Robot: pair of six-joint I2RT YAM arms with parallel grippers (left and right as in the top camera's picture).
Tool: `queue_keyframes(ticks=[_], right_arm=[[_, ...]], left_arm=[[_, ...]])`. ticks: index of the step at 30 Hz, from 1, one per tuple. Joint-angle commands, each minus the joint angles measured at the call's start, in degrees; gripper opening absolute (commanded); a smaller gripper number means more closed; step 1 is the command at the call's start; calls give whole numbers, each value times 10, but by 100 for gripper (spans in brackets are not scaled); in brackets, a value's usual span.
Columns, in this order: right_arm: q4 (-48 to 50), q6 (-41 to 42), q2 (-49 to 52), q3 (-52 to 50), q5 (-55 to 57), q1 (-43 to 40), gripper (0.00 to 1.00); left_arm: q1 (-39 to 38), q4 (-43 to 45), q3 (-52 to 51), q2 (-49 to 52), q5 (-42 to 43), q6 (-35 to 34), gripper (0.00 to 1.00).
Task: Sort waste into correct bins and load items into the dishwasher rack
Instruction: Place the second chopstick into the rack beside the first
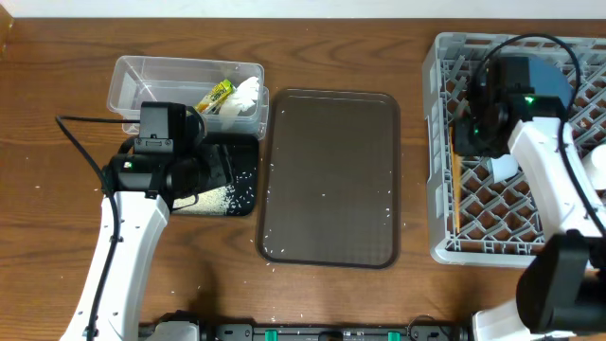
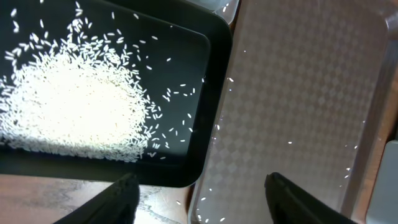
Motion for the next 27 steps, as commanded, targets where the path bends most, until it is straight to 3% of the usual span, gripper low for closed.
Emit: queue_keyframes(ticks=[1,5,13,20,22,24,25,26,27], right_arm=[[5,-9,3,-2,-15,-4,42],[5,7,-9,-2,-15,-6,50],[-2,30,-90,-3,-31,-40,54],[19,30,-207,-57,-33,-49,60],[58,30,-260,-110,-36,-49,65],[96,30,-315,-164,-49,-49,77],[117,30,-349,-196,-56,-49,92],[135,33,-384,-226,-59,-49,99],[146,43,-414,-251,-57,-49,99]], left_arm=[[1,-2,-5,3,-6,3,75],[2,-9,-5,3,-13,4,79],[1,-62,-5,-11,-57,29,81],[1,-60,-35,-129,-108,51,81],[1,-37,-68,-191,-112,53,81],[1,-12,-105,-253,-112,53,81],[1,1,-130,-292,-112,52,81],[1,10,-151,-324,-112,49,83],[1,19,-174,-360,-112,41,88]])
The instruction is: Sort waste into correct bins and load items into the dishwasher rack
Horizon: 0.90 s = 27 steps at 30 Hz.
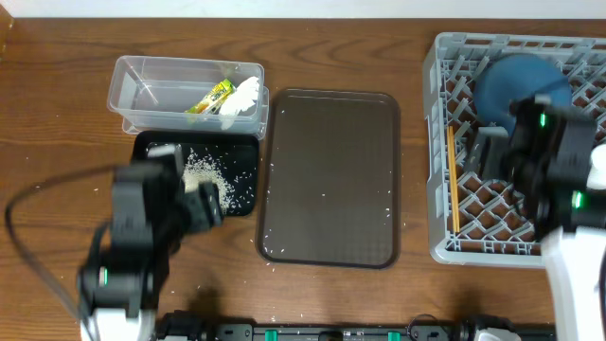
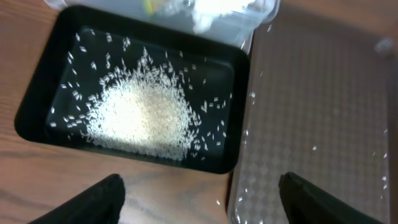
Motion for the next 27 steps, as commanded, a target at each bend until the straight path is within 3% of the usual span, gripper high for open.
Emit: queue_keyframes(ticks=[1,9,17,27], right_arm=[[27,24,-100,-80,-11,-3,99],[-14,30,-239,-168,-14,-3,99],[-131,30,-247,-169,-14,-3,99],[-159,30,-247,-169,-14,-3,99]], left_arm=[[1,14,-67,-99,-15,-2,89],[1,8,-92,-216,-16,-1,90],[1,8,-92,-216,-16,-1,91],[1,8,-92,-216,-16,-1,92]])
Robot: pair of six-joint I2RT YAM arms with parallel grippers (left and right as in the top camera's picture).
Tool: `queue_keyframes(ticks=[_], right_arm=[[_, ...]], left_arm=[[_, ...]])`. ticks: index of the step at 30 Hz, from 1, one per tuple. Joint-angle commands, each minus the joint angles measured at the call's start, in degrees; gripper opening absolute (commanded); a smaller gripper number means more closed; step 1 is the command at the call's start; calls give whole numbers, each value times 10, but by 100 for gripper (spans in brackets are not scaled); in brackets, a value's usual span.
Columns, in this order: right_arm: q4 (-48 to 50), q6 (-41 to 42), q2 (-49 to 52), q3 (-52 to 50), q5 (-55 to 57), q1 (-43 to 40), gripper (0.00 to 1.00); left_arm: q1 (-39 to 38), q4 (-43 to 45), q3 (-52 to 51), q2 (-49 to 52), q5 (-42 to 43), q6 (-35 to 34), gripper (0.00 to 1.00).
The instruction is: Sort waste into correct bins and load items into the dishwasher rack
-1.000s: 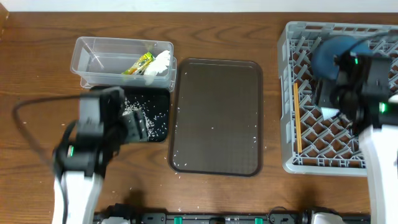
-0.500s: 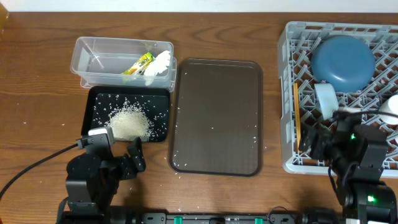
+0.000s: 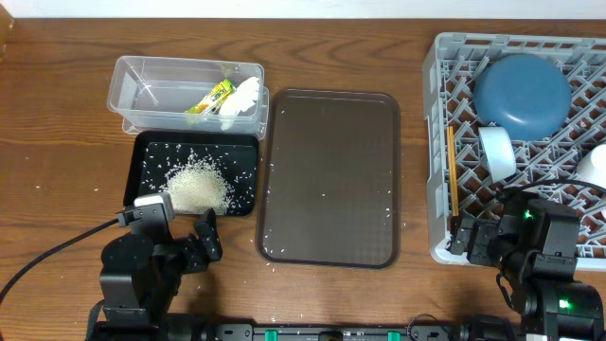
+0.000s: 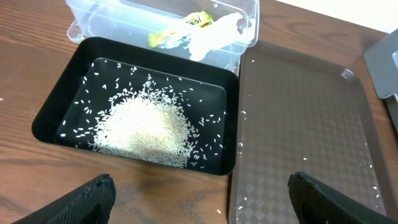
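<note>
A black tray (image 3: pixel 151 156) holds a heap of white rice (image 3: pixel 196 185); the left wrist view shows the same rice (image 4: pixel 144 127). Behind it stands a clear bin (image 3: pixel 142 90) with a yellow-green wrapper (image 3: pixel 214 95) and white crumpled waste. The grey dishwasher rack (image 3: pixel 437 142) at the right carries a blue bowl (image 3: pixel 522 90), a white cup (image 3: pixel 496 152) and a wooden stick (image 3: pixel 454 185). My left gripper (image 4: pixel 202 199) hangs open over bare table in front of the black tray. My right gripper (image 3: pixel 473 239) sits low by the rack's front left corner, its jaws hidden.
A brown serving tray (image 3: pixel 329 175) with a few stray rice grains lies between the black tray and the rack. Loose grains dot the table near its front left corner. Another white item (image 3: pixel 597 169) shows at the rack's right edge.
Both arms are now further back at the table's front edge. The left wrist view takes in the whole black tray and the bin. The bowl and cup in the rack stand uncovered.
At first my left gripper was open close over the black tray's near right corner, and my right arm was over the rack. Then both were lower and nearer the front. Now both sit at the front edge with nothing held.
</note>
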Motion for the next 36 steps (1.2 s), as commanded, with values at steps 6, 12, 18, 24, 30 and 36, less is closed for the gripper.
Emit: queue_keyframes(ticks=[6,12,18,24,30,36], right_arm=[[14,7,-32,-7,4,-2,99],[141,7,-142,-78,-1,8,99],[274,7,-317,-211,0,16,99],[391,5,-377,-289,8,18,99],[574,-2,-382,-379,28,18,99],[524,0,-382,-404,27,19,99]], left_arm=[[1,1,0,-1,-7,3,92],[1,1,0,-2,-7,3,93],[1,1,0,-2,-7,3,93],[1,1,0,-2,-7,3,93],[1,1,0,-2,-7,3,93],[1,1,0,-2,-7,3,93]])
